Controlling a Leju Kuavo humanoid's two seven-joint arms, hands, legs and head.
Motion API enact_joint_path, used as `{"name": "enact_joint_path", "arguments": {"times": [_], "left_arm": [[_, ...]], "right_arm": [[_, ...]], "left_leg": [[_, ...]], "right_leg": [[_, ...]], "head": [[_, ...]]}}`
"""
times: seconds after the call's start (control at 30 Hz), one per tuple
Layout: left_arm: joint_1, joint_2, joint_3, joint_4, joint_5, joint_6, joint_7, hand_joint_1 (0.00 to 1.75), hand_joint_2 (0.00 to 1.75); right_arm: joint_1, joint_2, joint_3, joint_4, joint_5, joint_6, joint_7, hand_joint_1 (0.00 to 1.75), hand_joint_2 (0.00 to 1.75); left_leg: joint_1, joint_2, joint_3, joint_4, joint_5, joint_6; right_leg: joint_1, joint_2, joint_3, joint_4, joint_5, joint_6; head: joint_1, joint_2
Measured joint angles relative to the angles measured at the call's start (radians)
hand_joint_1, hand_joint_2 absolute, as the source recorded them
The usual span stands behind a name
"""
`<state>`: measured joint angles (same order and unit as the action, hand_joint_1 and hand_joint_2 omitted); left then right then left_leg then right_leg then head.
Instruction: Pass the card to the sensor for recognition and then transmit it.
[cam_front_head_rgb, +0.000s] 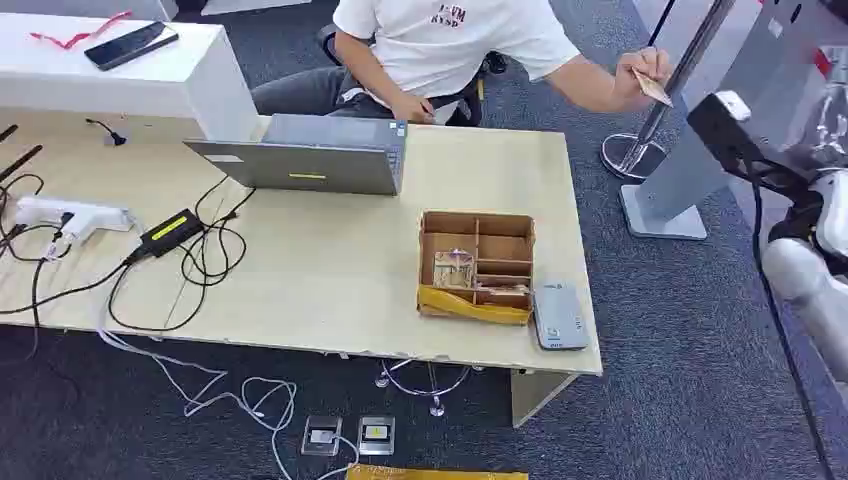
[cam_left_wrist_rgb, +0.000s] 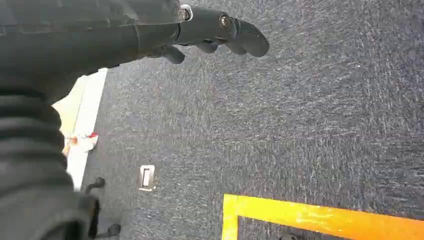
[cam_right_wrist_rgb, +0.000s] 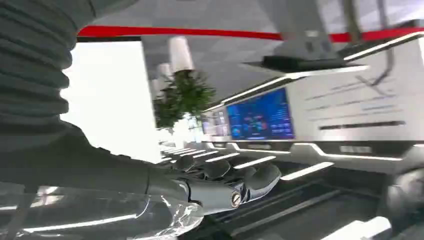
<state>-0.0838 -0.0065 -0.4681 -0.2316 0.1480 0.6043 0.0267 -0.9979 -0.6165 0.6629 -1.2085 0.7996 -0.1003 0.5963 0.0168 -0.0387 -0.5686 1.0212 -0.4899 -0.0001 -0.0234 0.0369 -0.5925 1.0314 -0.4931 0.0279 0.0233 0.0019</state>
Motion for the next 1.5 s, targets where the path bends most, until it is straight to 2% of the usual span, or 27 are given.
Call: {"name": "enact_joint_path", "arguments": {"times": [0.1, 0.3, 0.77, 0.8, 0.83, 1.5], "left_arm": [[-0.001, 0.0, -0.006, 0.0, 0.01, 0.0, -0.003, 0.0, 1.75], [0.0, 0.0, -0.027, 0.0, 0.012, 0.0, -0.005, 0.0, 1.75], [-0.001, 0.007, -0.052, 0.0, 0.035, 0.0, -0.005, 0.0, 1.75], [-0.001, 0.007, -0.052, 0.0, 0.039, 0.0, -0.005, 0.0, 1.75], [0.0, 0.007, -0.052, 0.0, 0.042, 0.0, -0.005, 0.0, 1.75], [0.007, 0.007, -0.053, 0.0, 0.083, 0.016, -0.026, 0.0, 1.75]], "right_arm": [[-0.025, 0.048, 0.075, -0.002, -0.022, -0.022, -0.023, 0.0, 1.75], [-0.039, 0.127, 0.177, -0.002, -0.05, -0.045, -0.046, 0.0, 1.75], [-0.052, 0.227, 0.292, 0.02, -0.076, -0.068, -0.073, 0.0, 1.75], [-0.053, 0.231, 0.297, 0.022, -0.076, -0.068, -0.076, 0.8, 1.75], [-0.055, 0.236, 0.303, 0.026, -0.078, -0.069, -0.082, 1.75, 1.75], [-0.092, 0.296, 0.376, 0.103, -0.119, -0.081, -0.139, 1.75, 1.75]], "left_leg": [[0.0, 0.0, 0.0, 0.0, 0.0, 0.0], [0.0, -0.001, 0.0, 0.0, 0.0, 0.0], [0.0, -0.001, 0.0, 0.0, 0.0, 0.0], [0.0, -0.001, 0.0, 0.0, 0.0, 0.0], [0.0, -0.001, 0.0, 0.0, 0.0, 0.0], [0.0, -0.001, 0.0, 0.0, 0.0, 0.0]], "right_leg": [[0.0, 0.0, 0.0, 0.0, 0.0, 0.0], [0.0, -0.001, 0.0, 0.0, 0.0, 0.0], [0.0, 0.0, 0.0, 0.0, 0.0, 0.0], [0.0, 0.0, 0.0, 0.0, 0.0, 0.0], [0.0, 0.0, 0.0, 0.0, 0.0, 0.0], [0.0, 0.0, -0.001, 0.0, 0.0, 0.0]], "head": [[0.0, 0.0], [0.0, 0.0], [0.0, 0.0], [0.0, 0.0], [0.0, 0.0], [0.0, 0.0]]}}
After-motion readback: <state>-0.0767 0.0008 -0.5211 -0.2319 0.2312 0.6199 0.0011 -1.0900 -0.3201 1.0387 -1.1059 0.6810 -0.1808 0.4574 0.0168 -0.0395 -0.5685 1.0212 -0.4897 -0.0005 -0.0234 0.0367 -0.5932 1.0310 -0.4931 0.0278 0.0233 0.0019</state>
